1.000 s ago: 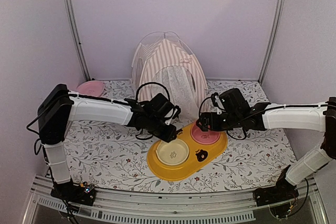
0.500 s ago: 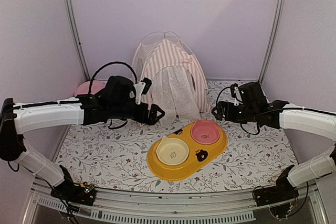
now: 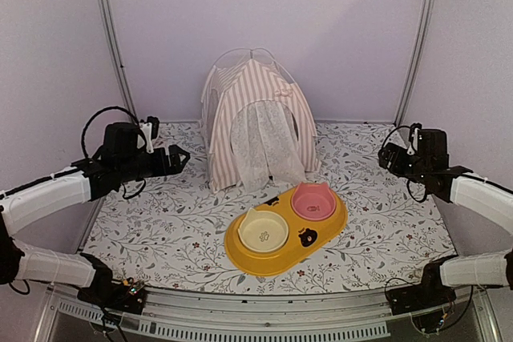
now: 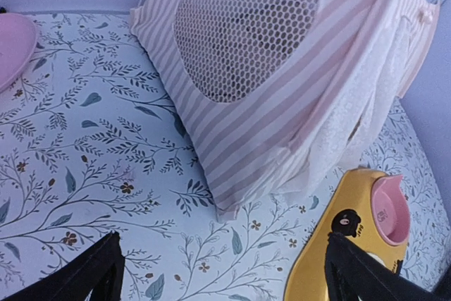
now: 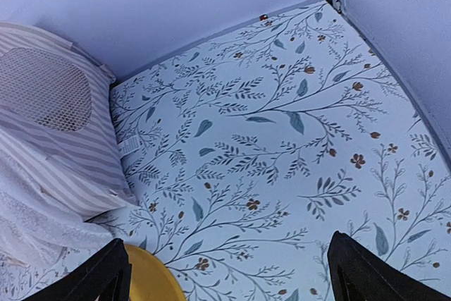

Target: Set up the pet tent

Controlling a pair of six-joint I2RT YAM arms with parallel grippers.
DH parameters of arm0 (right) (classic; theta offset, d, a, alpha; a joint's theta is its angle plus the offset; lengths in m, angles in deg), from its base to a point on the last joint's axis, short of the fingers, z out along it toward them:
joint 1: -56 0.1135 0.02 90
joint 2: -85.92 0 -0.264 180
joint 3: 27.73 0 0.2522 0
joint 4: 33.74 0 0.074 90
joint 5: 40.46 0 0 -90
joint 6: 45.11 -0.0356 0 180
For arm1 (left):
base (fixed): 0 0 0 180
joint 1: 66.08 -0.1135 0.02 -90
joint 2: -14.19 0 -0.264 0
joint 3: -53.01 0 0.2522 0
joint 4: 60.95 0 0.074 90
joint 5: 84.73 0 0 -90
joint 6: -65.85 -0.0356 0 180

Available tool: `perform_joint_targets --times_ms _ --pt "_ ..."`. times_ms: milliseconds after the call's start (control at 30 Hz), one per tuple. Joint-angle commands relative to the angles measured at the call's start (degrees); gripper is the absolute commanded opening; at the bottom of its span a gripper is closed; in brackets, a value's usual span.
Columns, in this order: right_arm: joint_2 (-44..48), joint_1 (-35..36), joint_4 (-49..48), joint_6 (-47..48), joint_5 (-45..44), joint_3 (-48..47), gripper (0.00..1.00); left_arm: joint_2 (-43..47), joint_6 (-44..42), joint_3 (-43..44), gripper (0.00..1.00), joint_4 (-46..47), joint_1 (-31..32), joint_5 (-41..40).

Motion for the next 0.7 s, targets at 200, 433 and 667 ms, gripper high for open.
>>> perform_joint_targets --times_ms 200,433,667 --pt "-1.6 -13.4 -27.1 15.9 -3.1 10.6 0.99 2.6 -5.2 -6.7 1.00 6.1 -11.5 -4.2" --pt "-13.9 -15.2 -56.1 18.8 -1.8 18.5 0.99 3.5 -7.9 -14.2 0.99 17.2 -19.3 -5.1" --pt "-23.5 -15.1 -85.4 22.1 1.1 28.3 0.99 4.6 -10.0 -19.6 0.99 27.6 -21.1 -13.7"
